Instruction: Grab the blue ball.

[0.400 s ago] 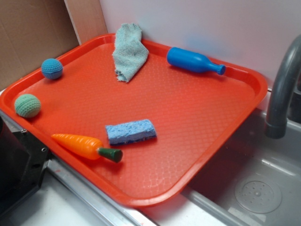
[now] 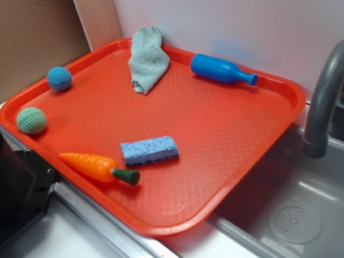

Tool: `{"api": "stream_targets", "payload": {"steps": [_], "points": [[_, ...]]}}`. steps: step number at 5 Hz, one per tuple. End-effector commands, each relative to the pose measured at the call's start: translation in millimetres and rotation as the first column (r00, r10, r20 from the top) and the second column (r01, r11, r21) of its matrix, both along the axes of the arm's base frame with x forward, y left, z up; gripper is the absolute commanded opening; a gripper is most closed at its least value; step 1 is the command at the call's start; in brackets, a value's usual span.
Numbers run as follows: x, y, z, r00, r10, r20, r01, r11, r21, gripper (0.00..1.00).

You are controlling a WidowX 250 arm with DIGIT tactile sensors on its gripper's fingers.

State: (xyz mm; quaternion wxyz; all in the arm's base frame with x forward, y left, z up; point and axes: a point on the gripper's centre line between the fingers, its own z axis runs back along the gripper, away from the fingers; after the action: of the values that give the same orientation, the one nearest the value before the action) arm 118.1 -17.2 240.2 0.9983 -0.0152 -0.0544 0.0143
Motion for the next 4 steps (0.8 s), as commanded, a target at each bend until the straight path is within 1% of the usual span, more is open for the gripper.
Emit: {"api": "stream_targets", "payload": {"steps": [1,2,3,4], "points": [[53.8,77.8,-55.4,0.893,0.445,0.064,-0.449,0.875,0.182,1.0],[56.2,114.6,-89.5,0.749,0.654,0.104,-0.662,0.743,0.097,1.0],[49.5,134.6,-116.6,0.558,0.817,0.144,-0.829,0.555,0.062,1.0],[53.4,153.0,-143.1,0.473,0.873,0.12,-0.88,0.475,0.01,1.0]]}}
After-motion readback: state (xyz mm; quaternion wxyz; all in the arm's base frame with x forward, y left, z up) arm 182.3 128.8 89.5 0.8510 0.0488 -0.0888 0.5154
